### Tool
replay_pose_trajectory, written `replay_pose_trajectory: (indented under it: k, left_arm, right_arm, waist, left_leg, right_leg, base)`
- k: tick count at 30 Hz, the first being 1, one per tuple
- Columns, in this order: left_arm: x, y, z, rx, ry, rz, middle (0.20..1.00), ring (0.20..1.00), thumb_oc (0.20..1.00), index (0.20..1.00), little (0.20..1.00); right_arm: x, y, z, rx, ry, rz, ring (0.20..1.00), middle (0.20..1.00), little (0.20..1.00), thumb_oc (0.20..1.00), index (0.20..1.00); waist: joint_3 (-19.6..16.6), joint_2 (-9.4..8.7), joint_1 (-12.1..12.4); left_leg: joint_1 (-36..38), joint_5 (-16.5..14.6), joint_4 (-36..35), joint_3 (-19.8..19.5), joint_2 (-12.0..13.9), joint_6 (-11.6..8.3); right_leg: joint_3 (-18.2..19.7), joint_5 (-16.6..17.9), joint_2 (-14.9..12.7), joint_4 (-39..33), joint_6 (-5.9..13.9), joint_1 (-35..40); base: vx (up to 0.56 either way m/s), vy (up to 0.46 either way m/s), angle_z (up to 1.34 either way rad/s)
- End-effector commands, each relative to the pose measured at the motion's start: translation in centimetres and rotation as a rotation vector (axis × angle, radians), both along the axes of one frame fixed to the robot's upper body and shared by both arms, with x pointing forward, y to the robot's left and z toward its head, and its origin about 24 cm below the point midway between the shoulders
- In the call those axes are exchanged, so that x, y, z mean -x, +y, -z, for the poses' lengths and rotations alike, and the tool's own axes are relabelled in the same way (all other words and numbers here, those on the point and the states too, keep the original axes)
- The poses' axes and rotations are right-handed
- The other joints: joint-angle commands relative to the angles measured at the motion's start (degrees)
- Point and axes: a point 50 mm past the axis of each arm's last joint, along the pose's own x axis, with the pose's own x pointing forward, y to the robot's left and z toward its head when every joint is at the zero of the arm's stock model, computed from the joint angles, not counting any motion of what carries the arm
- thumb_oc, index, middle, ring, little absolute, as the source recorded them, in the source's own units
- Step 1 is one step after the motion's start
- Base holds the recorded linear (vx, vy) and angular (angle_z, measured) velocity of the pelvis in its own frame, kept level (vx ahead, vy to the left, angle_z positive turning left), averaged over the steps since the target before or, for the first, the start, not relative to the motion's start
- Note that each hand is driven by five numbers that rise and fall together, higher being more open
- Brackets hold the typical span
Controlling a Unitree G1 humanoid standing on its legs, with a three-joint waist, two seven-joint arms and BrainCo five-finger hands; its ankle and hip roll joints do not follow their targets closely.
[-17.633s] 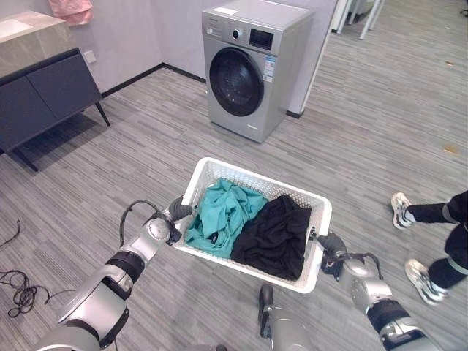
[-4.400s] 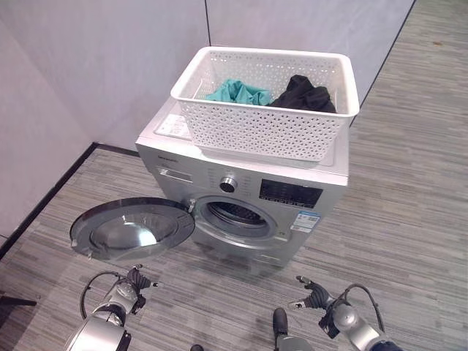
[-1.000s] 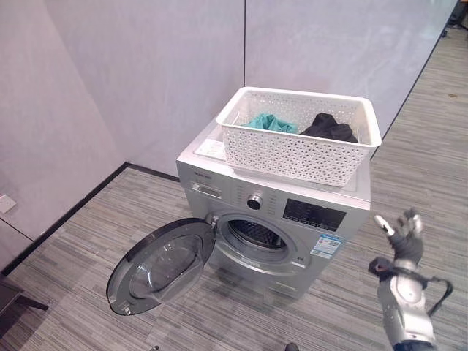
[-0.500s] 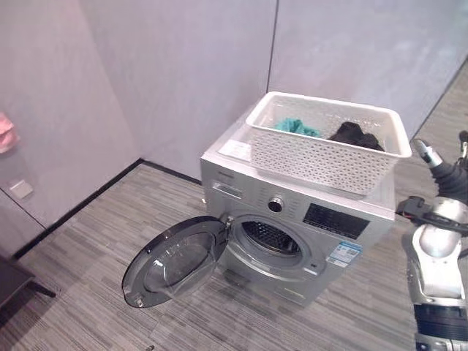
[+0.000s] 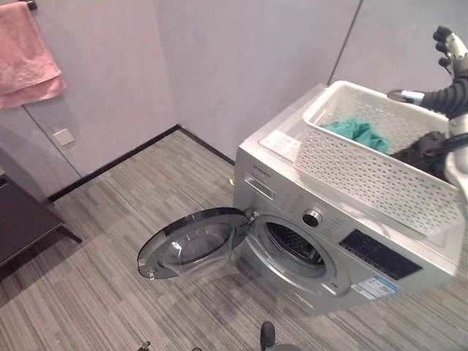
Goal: Grab the laundry basket,head to the washer,open it,put in the laundry and shut it.
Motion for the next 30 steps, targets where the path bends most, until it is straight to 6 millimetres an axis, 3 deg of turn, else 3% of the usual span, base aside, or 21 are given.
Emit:
replay_pose_trajectory:
  k: [1, 2, 3, 5, 6, 9, 12, 15, 21, 30]
  left_arm:
    - [0.4, 2.0, -0.3, -0.033, 0.021, -0.010, 1.000, 1.000, 1.000, 1.000, 1.000]
    - [0.4, 2.0, -0.3, -0.033, 0.021, -0.011, 1.000, 1.000, 1.000, 1.000, 1.000]
    - [-0.1, 2.1, -0.5, -0.025, 0.000, -0.004, 1.000, 1.000, 1.000, 1.000, 1.000]
    - [-0.4, 2.3, -0.7, -0.018, -0.021, -0.012, 1.000, 1.000, 1.000, 1.000, 1.000]
    - [-0.4, 2.3, -0.7, -0.011, -0.026, -0.017, 1.000, 1.000, 1.000, 1.000, 1.000]
    - [-2.0, 2.5, -1.1, -0.012, -0.064, -0.003, 1.000, 1.000, 1.000, 1.000, 1.000]
    - [-1.3, 2.5, -0.9, -0.015, -0.025, 0.030, 1.000, 1.000, 1.000, 1.000, 1.000]
    - [-0.4, 1.8, -0.5, 0.013, 0.008, 0.057, 1.000, 1.000, 1.000, 1.000, 1.000]
    - [0.5, 1.9, -0.4, 0.025, 0.025, 0.041, 1.000, 1.000, 1.000, 1.000, 1.000]
    - [1.8, 2.1, -0.2, 0.042, 0.036, -0.020, 1.000, 1.000, 1.000, 1.000, 1.000]
  right_arm:
    - [1.9, -1.0, -3.7, 0.136, -0.013, 0.011, 1.000, 1.000, 1.000, 1.000, 1.000]
    - [1.8, -0.9, -3.7, 0.137, -0.014, 0.010, 1.000, 1.000, 1.000, 1.000, 1.000]
    - [2.0, -1.2, -5.1, 0.183, 0.014, 0.019, 1.000, 1.000, 1.000, 1.000, 1.000]
    - [1.7, -1.2, -5.9, 0.199, 0.054, 0.010, 1.000, 1.000, 1.000, 1.000, 1.000]
    - [1.1, -1.2, -6.0, 0.222, 0.093, 0.022, 1.000, 1.000, 1.000, 1.000, 1.000]
    - [1.0, -1.0, -7.1, 0.319, 0.144, 0.058, 1.000, 1.000, 1.000, 1.000, 1.000]
    - [0.1, -1.3, -5.3, 0.424, 0.298, 0.086, 1.000, 1.000, 1.000, 1.000, 1.000]
    - [-0.1, -0.9, -4.2, 0.487, 0.381, 0.066, 1.000, 1.000, 1.000, 1.000, 1.000]
    - [-1.0, -0.6, -1.6, 0.559, 0.526, 0.038, 1.000, 1.000, 1.000, 1.000, 1.000]
    - [-2.1, -2.3, 1.4, 0.588, 0.689, 0.111, 1.000, 1.000, 1.000, 1.000, 1.000]
  waist:
    - [-3.33, -6.01, 0.46]
    - [-3.35, -5.97, 0.35]
    - [-2.39, -7.20, 1.14]
    - [-1.62, -8.18, 1.84]
    - [-1.77, -8.35, 1.76]
    - [-1.52, -9.98, 1.24]
    - [-3.65, -9.46, 0.68]
    - [-4.71, -8.41, 0.58]
    - [-5.13, -7.49, 1.29]
    - [-4.64, -6.92, 2.24]
  left_leg:
    - [3.52, -4.53, 9.40, 0.52, -2.10, -0.51]
    - [3.46, -4.57, 9.48, 0.48, -2.10, -0.51]
    - [0.03, -2.13, 16.99, 1.01, -2.42, -1.05]
    - [-2.56, 0.76, 20.57, 1.03, -1.75, -1.58]
    - [-1.57, 0.67, 16.93, 2.21, -0.38, -1.78]
    - [-4.55, 4.34, 9.20, 8.08, 5.11, -2.44]
    - [-2.28, 2.92, 2.17, 10.24, 5.73, -2.53]
    - [-0.12, 3.75, -0.63, 11.61, 5.71, -2.83]
    - [1.84, 4.30, -3.32, 12.59, 5.11, -3.05]
    - [0.81, 3.74, -3.50, 11.81, 4.72, -2.99]
  right_leg:
    - [2.91, -1.40, -0.24, 5.29, 2.38, -4.62]
    - [2.87, -1.40, -0.25, 5.28, 2.39, -4.63]
    - [2.25, -1.77, 0.28, 3.85, 1.27, -2.27]
    - [2.08, -2.01, 1.27, 2.51, 0.31, -0.58]
    - [1.61, -2.59, 1.61, 1.86, 0.13, -0.07]
    - [0.31, -4.09, 0.20, 2.31, -0.02, 0.14]
    - [0.89, -4.64, 1.13, 2.51, 0.56, 0.28]
    - [0.85, -4.42, 0.78, 2.06, 0.72, 1.26]
    - [0.78, -3.75, 0.02, 1.26, 1.33, 1.53]
    - [0.31, -2.59, -1.06, -0.16, 2.02, 0.72]
  base:
    - [0.18, -0.253, 0.38]
    - [0.14, -0.301, 0.54]
    - [0.05, -0.212, 0.37]
    - [0.05, -0.210, 0.08]
    - [0.04, -0.097, -0.12]
    - [0.00, -0.004, 0.27]
    - [0.09, 0.030, 0.29]
    - [0.09, 0.102, -0.11]
    - [0.02, 0.079, -0.06]
    - [0.00, 0.025, -0.04]
